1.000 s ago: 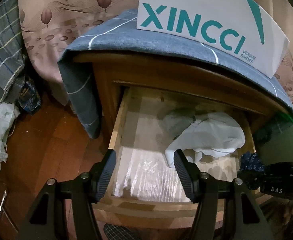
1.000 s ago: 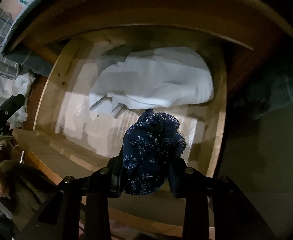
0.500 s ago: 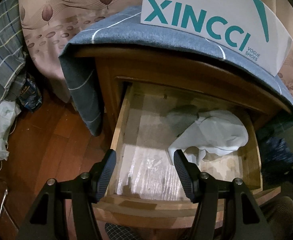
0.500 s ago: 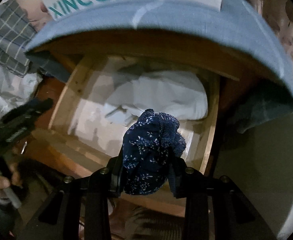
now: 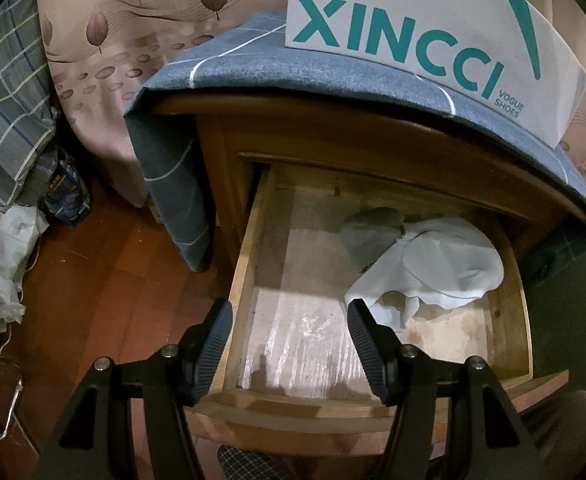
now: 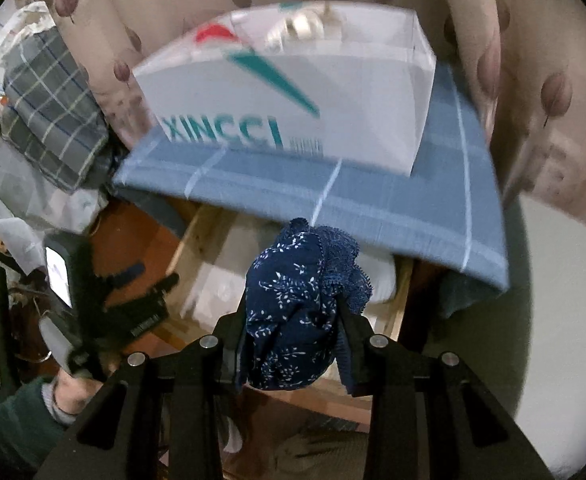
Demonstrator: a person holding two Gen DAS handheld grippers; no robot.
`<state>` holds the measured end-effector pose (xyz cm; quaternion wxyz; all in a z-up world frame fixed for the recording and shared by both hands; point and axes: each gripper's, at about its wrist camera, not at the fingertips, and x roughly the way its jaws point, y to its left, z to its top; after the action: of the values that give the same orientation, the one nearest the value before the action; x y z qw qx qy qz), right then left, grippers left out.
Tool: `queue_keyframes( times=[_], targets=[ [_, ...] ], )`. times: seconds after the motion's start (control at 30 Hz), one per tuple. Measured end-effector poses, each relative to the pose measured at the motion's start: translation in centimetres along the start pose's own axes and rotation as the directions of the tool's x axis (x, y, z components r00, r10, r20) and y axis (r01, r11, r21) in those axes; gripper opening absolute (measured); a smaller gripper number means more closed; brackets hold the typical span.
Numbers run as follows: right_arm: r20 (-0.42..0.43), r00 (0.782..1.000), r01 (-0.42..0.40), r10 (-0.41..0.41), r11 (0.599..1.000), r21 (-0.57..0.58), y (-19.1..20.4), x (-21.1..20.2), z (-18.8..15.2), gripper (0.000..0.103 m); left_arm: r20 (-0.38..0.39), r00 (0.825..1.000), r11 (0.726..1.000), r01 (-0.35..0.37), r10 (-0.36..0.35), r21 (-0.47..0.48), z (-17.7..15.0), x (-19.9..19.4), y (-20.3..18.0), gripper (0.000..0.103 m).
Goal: Take underwear out of drawer
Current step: 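Carry the dark blue cloth into the box and open the right tool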
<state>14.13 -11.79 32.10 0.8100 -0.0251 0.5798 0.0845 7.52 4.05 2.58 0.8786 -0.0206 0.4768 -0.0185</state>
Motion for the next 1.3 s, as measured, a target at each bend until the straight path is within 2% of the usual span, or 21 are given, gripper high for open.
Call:
queue_keyframes(
  times=[0.23, 0.5, 0.7, 0.87, 1.17, 1.3],
  targets=[
    [0.1, 0.995, 0.021, -0.019, 1.0, -0.017, 0.1, -4.2, 5.3, 0.033, 0.018, 1.0, 1.0, 0.007, -0.007, -0.025, 0.0, -0.4, 0.5, 0.061],
    [0.177, 0.982, 0.071, -0.07, 0.997, 0.002, -0.7, -5.6, 11.4, 0.033, 0.017, 1.0, 0.999, 0.012, -0.011, -0.046, 0.1, -0.5, 1.0, 0.061],
    [0.185, 0.978, 0.095, -0.097, 0.995, 0.02, -1.8, -3.4, 15.2, 0.033, 0.025, 1.0, 0.999, 0.008, -0.007, -0.042, 0.0, -0.6, 1.2, 0.061],
    [0.15, 0.981, 0.12, -0.124, 0.992, 0.033, -2.4, 0.2, 17.5, 0.034, 0.023, 1.0, 0.998, 0.011, -0.01, -0.063, 0.0, -0.6, 1.9, 0.061],
    [0.074, 0.987, 0.139, -0.143, 0.989, 0.059, -4.5, 6.3, 18.4, 0.036, 0.021, 0.999, 0.997, 0.031, -0.03, -0.069, 0.2, -0.5, 2.1, 0.061],
    [0.072, 0.985, 0.154, -0.159, 0.986, 0.061, -5.0, 7.7, 18.4, 0.038, 0.02, 0.999, 0.998, 0.033, -0.032, -0.062, 0.2, -0.3, 1.9, 0.061]
  ],
)
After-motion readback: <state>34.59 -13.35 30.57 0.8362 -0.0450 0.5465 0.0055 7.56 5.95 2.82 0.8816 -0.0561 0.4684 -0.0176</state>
